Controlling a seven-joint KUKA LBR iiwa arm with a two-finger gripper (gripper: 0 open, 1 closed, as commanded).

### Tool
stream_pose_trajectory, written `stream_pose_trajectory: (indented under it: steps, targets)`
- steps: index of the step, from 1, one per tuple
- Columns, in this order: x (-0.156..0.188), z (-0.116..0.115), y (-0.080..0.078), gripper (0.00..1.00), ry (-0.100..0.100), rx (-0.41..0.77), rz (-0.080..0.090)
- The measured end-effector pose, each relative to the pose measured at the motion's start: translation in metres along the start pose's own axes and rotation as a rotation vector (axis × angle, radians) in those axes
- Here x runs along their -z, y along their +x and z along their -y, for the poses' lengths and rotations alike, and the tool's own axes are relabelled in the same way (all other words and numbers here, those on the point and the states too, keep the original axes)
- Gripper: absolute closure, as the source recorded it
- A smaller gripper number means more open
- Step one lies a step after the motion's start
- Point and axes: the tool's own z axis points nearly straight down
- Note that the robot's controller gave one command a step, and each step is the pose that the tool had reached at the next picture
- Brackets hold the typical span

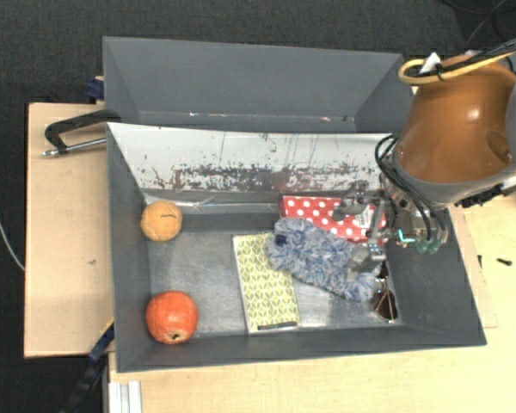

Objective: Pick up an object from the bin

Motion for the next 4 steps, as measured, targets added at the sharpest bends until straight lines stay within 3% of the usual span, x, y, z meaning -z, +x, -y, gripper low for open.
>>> stream_pose_trajectory:
  steps: [1,2,3,4]
  targets:
    - [0.004,0.000,-0.001,0.00,0.000,0.000,0.007]
    - [-0.056,0.002,-0.004,0.00,0.001,0.013,0.013]
    - [-0.154,-0.011,-0.020,1.00,-0.001,0.198,0.038]
    - [-0.154,-0.011,-0.020,1.00,0.000,0.198,0.038]
